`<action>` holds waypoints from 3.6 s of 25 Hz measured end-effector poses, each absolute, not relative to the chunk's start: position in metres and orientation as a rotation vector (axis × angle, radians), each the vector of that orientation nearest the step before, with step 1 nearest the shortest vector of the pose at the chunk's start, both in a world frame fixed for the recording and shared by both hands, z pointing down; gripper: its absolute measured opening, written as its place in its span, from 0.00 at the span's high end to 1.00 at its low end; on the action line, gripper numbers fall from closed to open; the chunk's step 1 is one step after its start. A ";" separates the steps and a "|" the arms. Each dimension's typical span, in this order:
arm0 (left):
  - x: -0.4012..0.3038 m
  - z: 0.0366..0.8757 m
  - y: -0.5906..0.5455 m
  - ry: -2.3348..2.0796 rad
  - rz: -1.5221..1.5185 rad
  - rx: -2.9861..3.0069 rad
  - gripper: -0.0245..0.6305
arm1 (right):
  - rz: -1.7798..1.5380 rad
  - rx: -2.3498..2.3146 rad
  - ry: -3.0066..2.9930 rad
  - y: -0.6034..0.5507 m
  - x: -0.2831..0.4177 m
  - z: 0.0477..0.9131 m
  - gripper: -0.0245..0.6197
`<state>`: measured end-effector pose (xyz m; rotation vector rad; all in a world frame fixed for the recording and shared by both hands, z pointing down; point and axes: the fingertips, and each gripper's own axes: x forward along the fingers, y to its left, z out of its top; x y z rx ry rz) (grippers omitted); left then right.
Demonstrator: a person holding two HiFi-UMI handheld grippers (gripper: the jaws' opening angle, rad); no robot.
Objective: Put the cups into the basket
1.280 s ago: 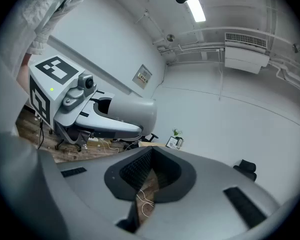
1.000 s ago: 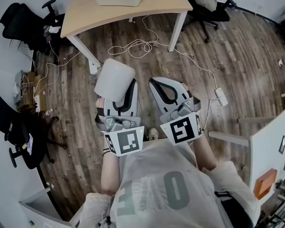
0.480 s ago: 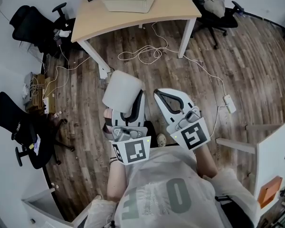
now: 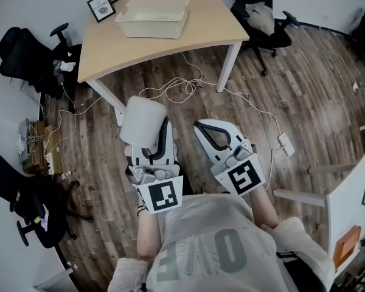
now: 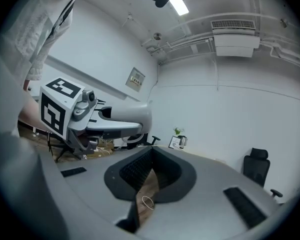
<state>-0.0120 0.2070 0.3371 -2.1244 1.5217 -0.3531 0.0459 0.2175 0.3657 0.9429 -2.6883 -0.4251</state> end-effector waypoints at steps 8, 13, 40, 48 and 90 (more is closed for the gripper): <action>-0.057 0.345 0.120 1.521 -0.335 -2.127 0.87 | -0.388 0.916 -2.648 0.132 -0.003 0.373 0.96; -0.081 0.338 0.068 1.525 -0.335 -2.132 0.87 | -0.412 0.893 -2.644 0.077 -0.033 0.362 0.96; -0.149 0.338 -0.194 1.444 -0.354 -2.191 0.87 | -0.399 0.997 -2.593 -0.193 -0.098 0.349 0.96; -0.118 0.342 -0.291 1.542 -0.393 -2.138 0.87 | -0.377 0.892 -2.601 -0.288 -0.063 0.361 0.96; -0.115 0.368 -0.517 1.164 -0.889 -2.245 0.87 | -0.448 0.889 -2.557 -0.479 -0.061 0.359 0.96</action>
